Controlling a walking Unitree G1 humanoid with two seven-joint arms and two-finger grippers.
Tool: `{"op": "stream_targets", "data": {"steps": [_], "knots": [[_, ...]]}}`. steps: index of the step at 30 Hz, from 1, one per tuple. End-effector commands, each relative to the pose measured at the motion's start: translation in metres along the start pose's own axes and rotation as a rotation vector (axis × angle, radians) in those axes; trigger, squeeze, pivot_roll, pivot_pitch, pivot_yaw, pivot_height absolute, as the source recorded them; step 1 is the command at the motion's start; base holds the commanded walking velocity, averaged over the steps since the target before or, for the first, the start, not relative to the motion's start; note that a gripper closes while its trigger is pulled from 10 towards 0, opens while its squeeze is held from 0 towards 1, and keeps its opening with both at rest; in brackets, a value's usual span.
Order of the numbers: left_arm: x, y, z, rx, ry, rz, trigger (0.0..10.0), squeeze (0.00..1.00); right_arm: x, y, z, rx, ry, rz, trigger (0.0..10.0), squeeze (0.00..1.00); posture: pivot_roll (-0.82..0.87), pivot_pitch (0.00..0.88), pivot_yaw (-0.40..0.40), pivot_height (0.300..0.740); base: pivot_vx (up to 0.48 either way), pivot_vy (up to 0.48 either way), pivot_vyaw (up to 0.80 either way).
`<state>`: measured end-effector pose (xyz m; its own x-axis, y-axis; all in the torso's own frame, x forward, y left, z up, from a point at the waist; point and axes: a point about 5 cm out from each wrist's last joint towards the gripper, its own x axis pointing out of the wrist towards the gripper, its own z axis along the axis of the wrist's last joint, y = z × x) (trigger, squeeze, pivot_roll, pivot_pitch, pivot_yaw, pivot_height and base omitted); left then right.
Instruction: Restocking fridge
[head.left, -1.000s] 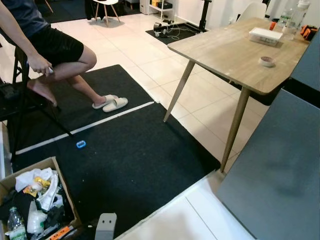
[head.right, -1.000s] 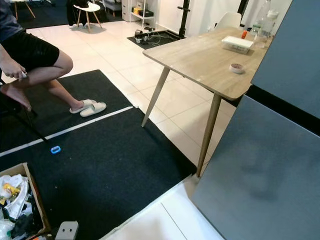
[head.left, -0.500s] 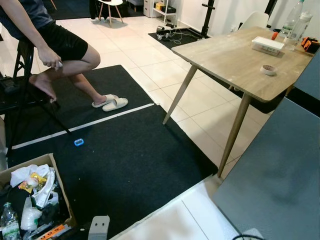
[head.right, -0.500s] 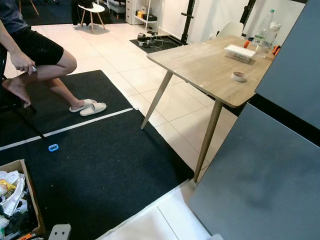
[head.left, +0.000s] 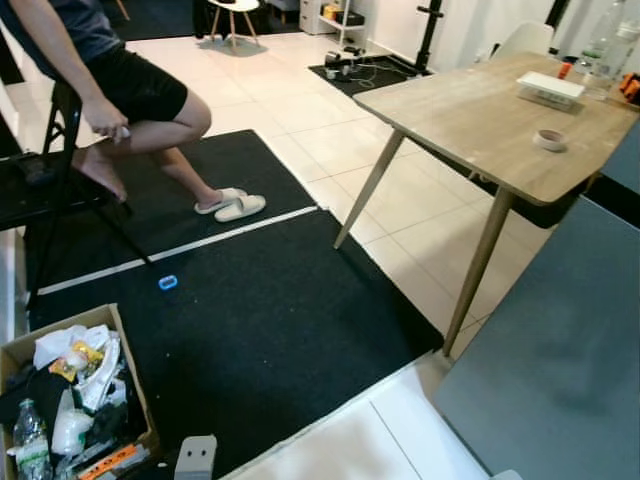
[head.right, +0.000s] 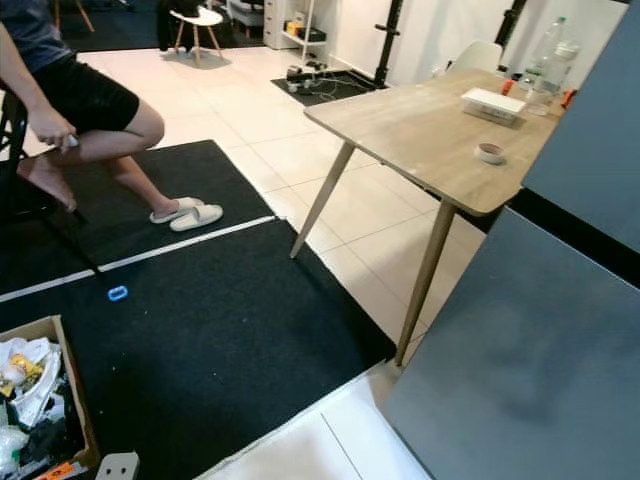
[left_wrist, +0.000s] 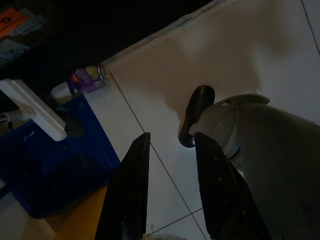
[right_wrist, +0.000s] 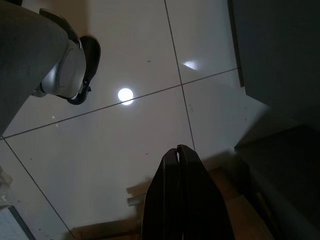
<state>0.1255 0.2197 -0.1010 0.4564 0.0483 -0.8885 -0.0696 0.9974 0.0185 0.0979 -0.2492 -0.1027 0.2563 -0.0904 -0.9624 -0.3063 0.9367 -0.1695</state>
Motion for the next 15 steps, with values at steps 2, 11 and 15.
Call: {"op": "stream_targets", "data": {"steps": [2, 11, 15], "knots": [[0.001, -0.001, 0.005, 0.002, -0.015, -0.006, 10.0, 0.0, -0.002, -0.01, -0.007, 0.023, 0.01, -0.017, 10.0, 0.0, 0.05, 0.0, -0.077, 0.74, 0.0, 0.0, 0.0], [0.002, -0.009, 0.008, -0.003, -0.021, -0.023, 10.0, 0.0, -0.009, -0.034, -0.019, 0.047, 0.019, -0.052, 10.0, 0.0, 0.02, 0.0, -0.063, 0.74, 0.0, 0.0, 0.0], [0.003, -0.012, 0.009, -0.005, -0.023, -0.035, 10.0, 0.0, -0.012, -0.04, -0.028, 0.053, 0.034, -0.062, 10.0, 0.0, 0.01, 0.0, -0.07, 0.74, 0.0, 0.0, 0.0]]}}
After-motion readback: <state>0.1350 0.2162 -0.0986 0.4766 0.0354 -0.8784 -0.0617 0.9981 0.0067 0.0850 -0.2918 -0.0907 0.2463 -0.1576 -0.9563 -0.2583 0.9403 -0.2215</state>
